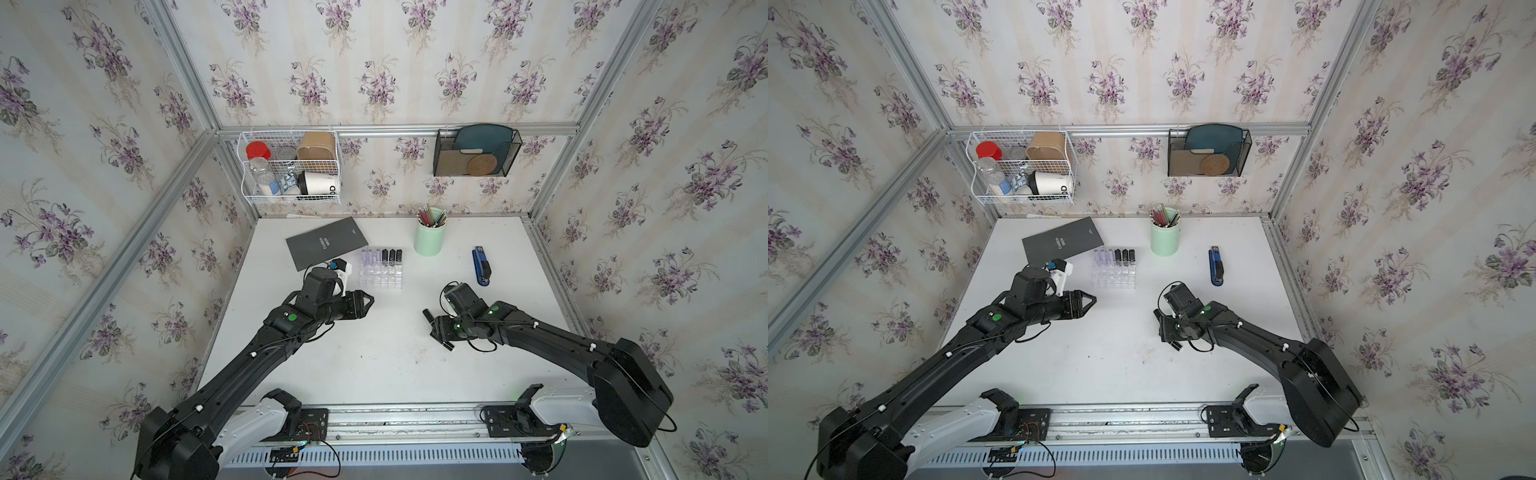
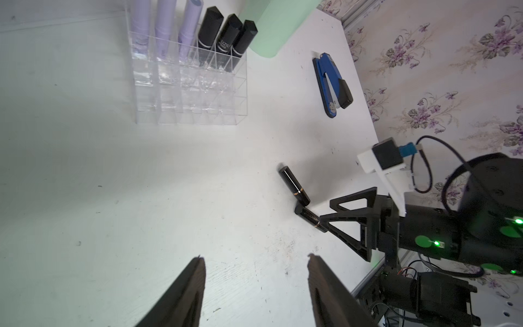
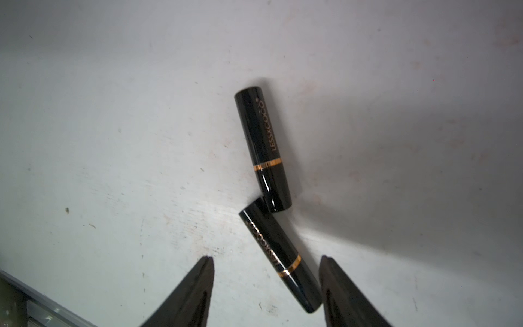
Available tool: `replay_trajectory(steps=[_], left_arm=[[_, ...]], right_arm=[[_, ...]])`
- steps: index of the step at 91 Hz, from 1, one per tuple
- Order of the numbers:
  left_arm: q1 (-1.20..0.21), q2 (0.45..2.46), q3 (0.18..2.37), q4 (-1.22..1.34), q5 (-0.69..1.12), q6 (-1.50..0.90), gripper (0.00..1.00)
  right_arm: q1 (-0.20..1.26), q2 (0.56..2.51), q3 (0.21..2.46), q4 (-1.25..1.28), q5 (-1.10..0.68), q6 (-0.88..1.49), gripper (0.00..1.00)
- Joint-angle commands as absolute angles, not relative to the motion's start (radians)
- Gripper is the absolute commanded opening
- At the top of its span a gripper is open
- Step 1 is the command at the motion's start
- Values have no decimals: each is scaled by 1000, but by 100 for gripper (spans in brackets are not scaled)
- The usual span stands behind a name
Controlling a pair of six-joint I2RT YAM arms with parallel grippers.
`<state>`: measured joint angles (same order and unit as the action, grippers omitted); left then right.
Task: Arrange the lipsticks in the organizer
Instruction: Pick up the lipstick at the center of the board.
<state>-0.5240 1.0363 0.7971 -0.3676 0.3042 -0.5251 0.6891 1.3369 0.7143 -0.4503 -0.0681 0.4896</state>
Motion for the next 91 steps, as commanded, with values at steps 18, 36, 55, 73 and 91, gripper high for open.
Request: replay_trajectory(steps=[18,36,55,73,91], left_arm=[[-541,1014,790,-336,290,-530,60],[-541,1014,790,-331,298,-532,59],[-543,1010,784,-332,299,-530,58],[-543,1008,786,-382,303,-507,58],[-543,978,750,-503,305,-511,67]], right_arm=[[764,1456,702,-393,-43,455,56],[834,1524,747,-421,51,482,49],[944,1631,830,-458,168,569,40],[984,1645,880,-435,132,617,22],[979,1487,886,-198,-87,569,17]])
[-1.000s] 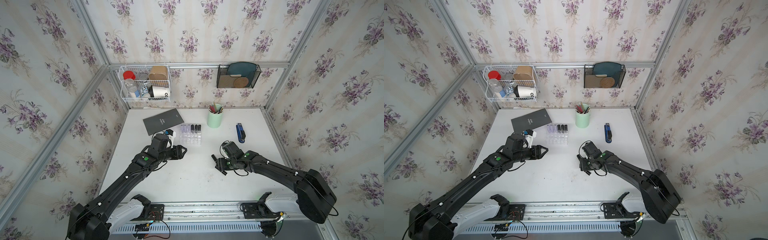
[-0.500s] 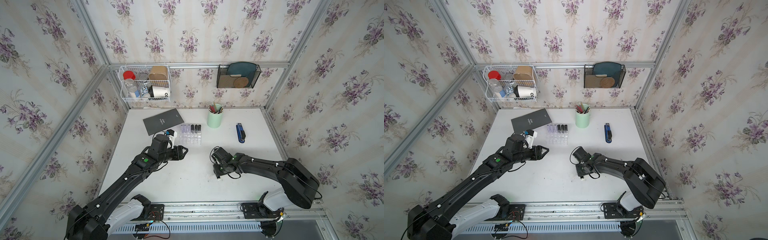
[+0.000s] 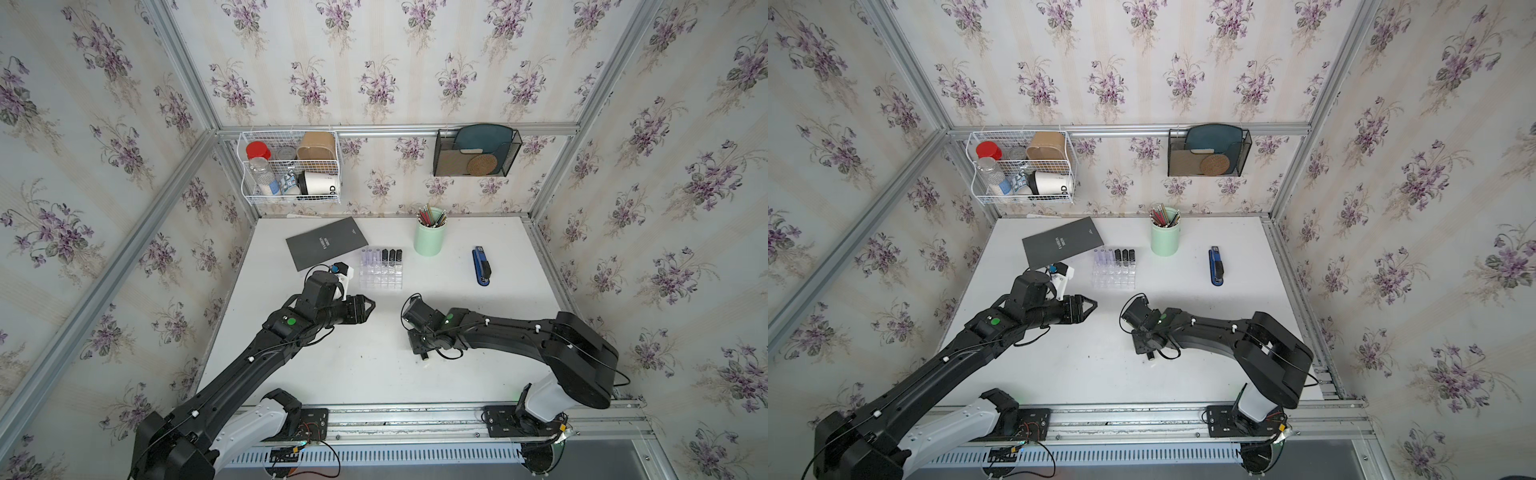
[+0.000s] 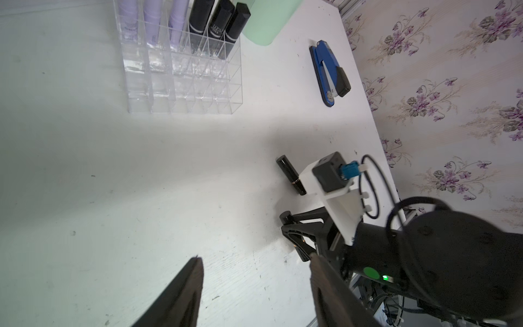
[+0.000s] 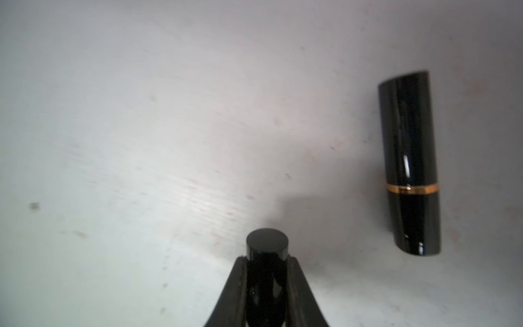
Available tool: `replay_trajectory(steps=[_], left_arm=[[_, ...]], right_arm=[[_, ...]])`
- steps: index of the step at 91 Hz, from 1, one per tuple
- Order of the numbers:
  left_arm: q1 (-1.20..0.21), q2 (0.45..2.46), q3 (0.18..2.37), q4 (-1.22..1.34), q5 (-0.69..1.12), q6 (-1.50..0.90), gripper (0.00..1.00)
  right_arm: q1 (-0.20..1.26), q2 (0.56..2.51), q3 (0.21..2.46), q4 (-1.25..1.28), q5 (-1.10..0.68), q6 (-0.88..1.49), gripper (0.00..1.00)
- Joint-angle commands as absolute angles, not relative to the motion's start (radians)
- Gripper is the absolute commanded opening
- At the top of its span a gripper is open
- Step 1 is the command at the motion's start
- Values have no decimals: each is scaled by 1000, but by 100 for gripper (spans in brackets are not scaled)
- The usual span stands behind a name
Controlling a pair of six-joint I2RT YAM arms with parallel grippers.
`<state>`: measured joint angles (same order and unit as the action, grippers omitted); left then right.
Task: Arrange the lipsticks in the organizer
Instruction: Pick up the lipstick at the center of the board.
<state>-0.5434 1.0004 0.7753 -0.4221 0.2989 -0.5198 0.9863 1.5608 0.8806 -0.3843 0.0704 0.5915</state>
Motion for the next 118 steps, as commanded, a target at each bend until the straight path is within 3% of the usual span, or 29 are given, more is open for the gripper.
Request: replay_trajectory(steps=[1,20,31,44,71,80,93,103,109,118], left_arm=[[-543,971,745,-500,312,-514,68],[-543,790,552,-199,671,-715,76],[-551,724,464,-6,709,-828,79],[-578,788,451,178,731,-876,78],[-585,876,494,255,721,-829,56],[-584,900,517,253,724,-806,42],[-584,929,527,265,732,-802,33],[-585,933,536,253,738,-789,11],[-584,930,541,232,733,-770,0],[-584,927,573,150,706,-705,0]], right_arm=[[978,1478,883,-175,-104,566,17],[859,1330,741,393,-436,714,17],[812,1340,736,529,-503,778,16],[811,1370,765,622,-534,831,15],[828,1386,733,735,-551,901,15],[831,1391,730,755,-561,917,15],[833,1393,732,762,-571,931,15],[833,1388,734,752,-560,939,16],[833,1391,749,735,-560,945,19],[833,1385,771,678,-548,942,33]])
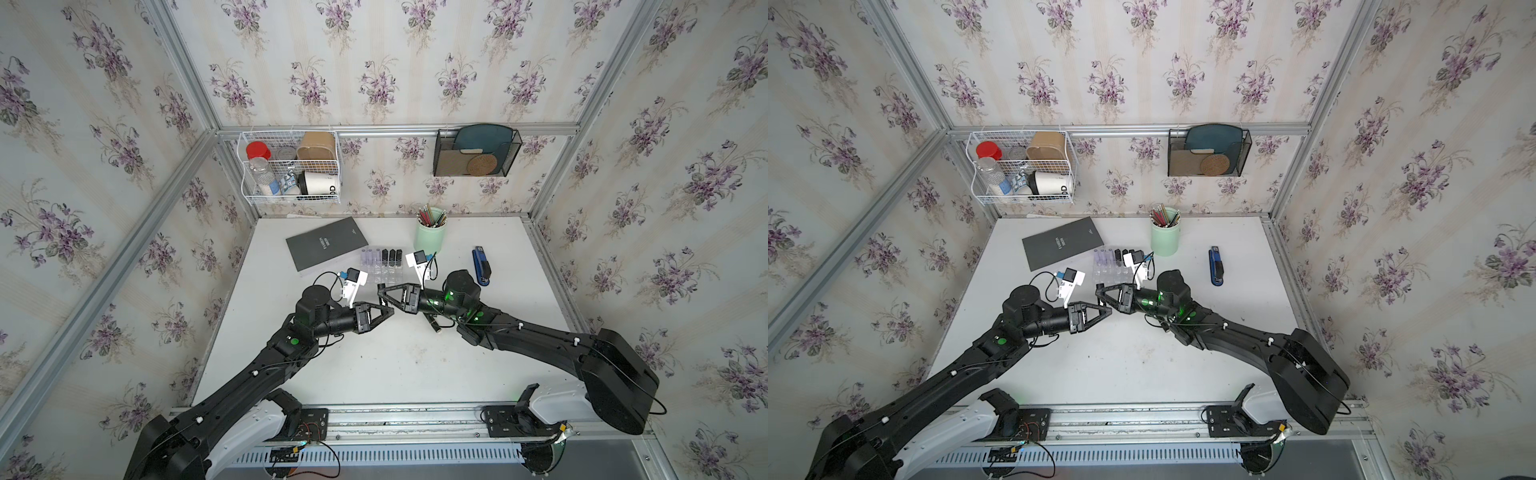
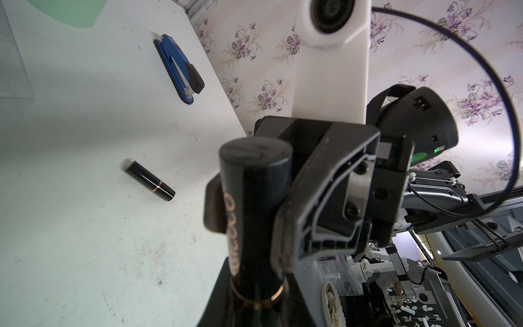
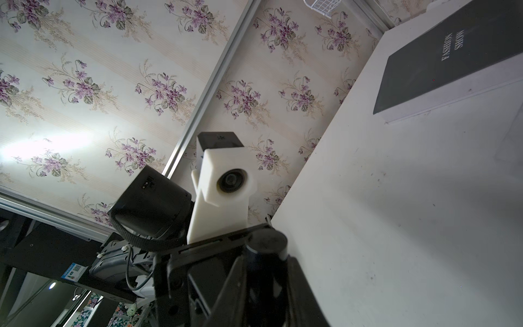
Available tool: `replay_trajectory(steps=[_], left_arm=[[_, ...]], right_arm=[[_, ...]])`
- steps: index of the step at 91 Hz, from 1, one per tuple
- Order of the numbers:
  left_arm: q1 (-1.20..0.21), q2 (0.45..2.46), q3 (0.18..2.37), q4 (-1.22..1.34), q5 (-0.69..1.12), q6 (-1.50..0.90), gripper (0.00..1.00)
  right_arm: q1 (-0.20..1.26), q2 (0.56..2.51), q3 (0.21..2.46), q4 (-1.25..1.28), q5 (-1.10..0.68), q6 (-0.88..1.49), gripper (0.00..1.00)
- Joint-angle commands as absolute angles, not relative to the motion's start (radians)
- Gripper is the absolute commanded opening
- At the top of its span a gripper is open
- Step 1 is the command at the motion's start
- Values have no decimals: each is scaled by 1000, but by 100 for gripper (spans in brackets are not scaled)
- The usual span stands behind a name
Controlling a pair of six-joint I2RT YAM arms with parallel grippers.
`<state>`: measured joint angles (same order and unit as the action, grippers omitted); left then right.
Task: Arrange the lipsticks in the organizer
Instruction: Pick up the lipstick at the center of the board.
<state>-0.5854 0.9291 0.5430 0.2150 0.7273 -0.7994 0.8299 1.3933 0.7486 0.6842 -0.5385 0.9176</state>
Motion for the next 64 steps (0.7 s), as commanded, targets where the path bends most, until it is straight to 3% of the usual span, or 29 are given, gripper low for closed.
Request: replay_trajectory(steps=[1,11,20,35,50,64], left_arm=[[-584,926,580,135,702,-695,0],[-585,927,661,-37,619,-564,0],[-585,940,717,-195,431,-448,0],[-592,983,744,-322,34,-361,0],[-650,972,728,-254,-9,-287,0],[-702,952,710,-195,-17,-246,0]], right_arm=[[833,1384,774,666,-545,940,35],[824,1375,814,505,-491,915,53],[809,1391,909,207,-390,835,58],[808,1417,1060,-120,-191,718,59],[853,1429,1173,-227,-130,679,57],[897,1460,1246,-281,-83,655,49]])
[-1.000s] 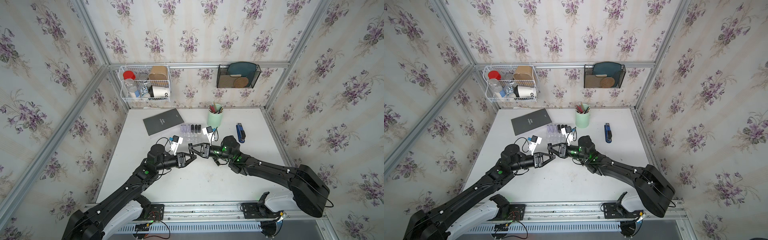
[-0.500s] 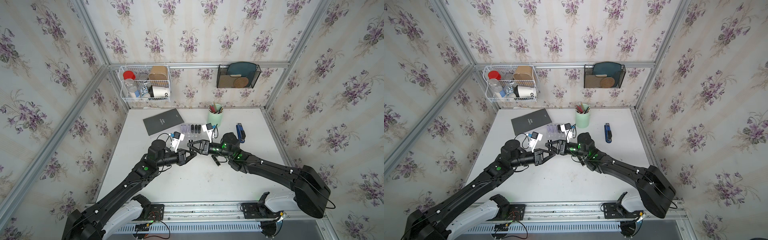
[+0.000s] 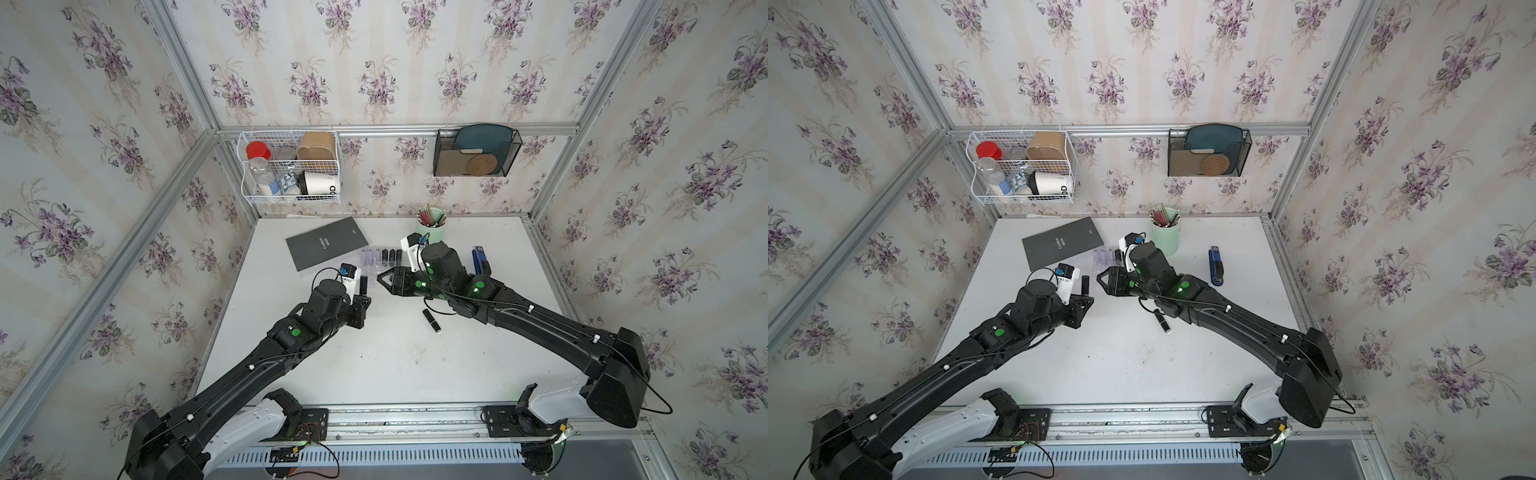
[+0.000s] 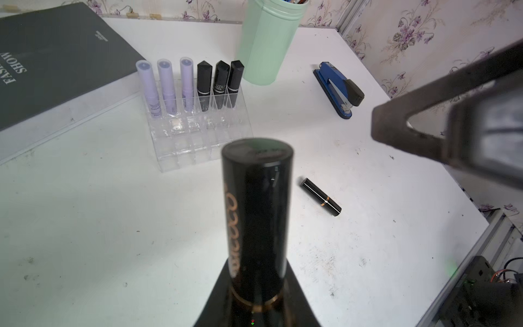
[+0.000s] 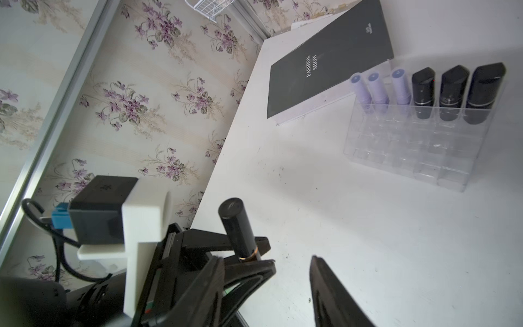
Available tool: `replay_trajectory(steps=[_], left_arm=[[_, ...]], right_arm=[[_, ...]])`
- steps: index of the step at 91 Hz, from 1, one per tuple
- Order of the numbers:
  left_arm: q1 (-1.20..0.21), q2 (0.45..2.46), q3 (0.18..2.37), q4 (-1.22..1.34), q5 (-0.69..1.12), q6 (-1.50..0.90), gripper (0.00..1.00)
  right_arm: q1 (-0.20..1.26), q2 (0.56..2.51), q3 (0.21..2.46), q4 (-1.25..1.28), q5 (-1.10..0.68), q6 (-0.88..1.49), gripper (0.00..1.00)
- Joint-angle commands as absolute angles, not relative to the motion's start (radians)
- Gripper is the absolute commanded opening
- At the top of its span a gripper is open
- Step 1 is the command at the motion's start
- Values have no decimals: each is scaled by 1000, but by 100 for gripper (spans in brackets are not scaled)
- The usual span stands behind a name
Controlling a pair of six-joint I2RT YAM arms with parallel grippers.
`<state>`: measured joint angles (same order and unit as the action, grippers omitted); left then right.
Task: Arrange the lipsticks in the organizer
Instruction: Pick up the lipstick at the center of the board.
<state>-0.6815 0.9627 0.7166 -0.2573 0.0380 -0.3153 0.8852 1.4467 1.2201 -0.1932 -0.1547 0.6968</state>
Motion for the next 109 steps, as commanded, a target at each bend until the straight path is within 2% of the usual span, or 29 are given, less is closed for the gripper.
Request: replay_trajectory(steps=[1,53,78,92,104,109], left_arm=[[-704,951,709,-193,-17,-244,0],[-750,952,699,-164,-26,-212,0],[-755,950,699,-167,-30,-206,0],[-755,947,701,-169,-42,-203,0],[-755,943,700,-167,-44,-204,0],[-755,941,700,-170,-46,-201,0]], right_arm=[[899,1462,1246,-281,-84,656,49],[930,1515,1304,-245,-130,661,45],[931,1554,1291,-196,-142,694,35],[930,1569,1290,-180,-139,719,24],[923,1585,1291,-153,-150,743,23],[914,1591,1288,-140,-163,758,26]])
